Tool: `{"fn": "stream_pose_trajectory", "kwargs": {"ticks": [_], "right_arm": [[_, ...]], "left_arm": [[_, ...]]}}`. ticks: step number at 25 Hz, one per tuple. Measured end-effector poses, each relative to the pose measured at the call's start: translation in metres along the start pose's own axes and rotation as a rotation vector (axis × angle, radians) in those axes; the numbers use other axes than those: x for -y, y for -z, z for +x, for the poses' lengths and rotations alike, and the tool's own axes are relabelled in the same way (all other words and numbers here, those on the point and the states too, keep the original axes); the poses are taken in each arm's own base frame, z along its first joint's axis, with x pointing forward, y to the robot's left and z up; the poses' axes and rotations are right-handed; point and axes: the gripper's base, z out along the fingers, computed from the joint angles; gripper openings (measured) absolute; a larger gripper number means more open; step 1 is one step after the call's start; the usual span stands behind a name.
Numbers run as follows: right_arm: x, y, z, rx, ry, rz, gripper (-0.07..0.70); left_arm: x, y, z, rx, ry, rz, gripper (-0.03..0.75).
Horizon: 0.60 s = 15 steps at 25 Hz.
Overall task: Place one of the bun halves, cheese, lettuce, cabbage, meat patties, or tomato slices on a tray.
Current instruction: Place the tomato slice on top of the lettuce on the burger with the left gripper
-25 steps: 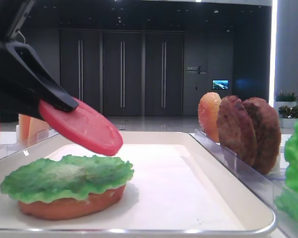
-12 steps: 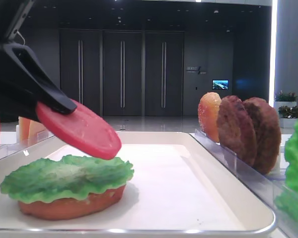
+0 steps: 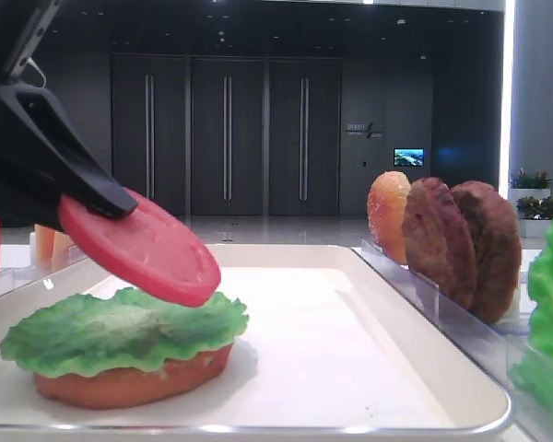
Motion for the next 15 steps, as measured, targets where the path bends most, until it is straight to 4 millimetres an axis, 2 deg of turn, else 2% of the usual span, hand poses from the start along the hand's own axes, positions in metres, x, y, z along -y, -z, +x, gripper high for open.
{"fn": "stream_pose_trajectory", "kwargs": {"ticks": [15], "right_arm": [[0.0000, 0.0000, 0.0000, 0.000, 0.000, 0.000, 0.274]], "left_arm": [[-0.0007, 0.0000, -0.0003, 0.004, 0.006, -0.007, 0.055]]}}
